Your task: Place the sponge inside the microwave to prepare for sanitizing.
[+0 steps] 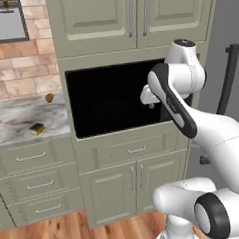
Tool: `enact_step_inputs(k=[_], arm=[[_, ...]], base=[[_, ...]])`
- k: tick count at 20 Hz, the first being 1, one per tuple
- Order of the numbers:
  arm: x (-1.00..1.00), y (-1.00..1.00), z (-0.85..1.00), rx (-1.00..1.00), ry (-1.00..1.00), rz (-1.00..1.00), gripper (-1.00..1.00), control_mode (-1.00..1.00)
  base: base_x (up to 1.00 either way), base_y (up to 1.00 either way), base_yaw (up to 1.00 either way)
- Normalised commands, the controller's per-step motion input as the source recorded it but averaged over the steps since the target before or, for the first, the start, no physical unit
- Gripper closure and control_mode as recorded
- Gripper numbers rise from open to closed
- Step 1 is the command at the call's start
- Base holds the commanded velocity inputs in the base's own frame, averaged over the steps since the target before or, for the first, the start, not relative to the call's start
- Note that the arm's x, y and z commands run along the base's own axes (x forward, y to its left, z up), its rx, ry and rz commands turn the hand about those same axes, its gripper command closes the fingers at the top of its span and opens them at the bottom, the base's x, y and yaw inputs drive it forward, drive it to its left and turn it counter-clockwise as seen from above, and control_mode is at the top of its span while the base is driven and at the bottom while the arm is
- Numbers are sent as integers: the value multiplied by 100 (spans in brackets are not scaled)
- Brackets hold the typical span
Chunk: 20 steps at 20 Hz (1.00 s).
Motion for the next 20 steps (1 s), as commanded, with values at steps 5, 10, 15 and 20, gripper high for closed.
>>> enact_step_inputs(k=[5, 10, 15, 20], arm=[[-1, 0, 0, 0, 0, 0, -100, -100], [0, -20, 0, 0, -1, 0, -100, -100], [14, -63, 0, -4, -7, -3, -100, -100], [7, -49, 0, -13, -28, -1, -100, -100]], base=[[0, 0, 0], [0, 0, 0], [0, 0, 0], [0, 0, 0]])
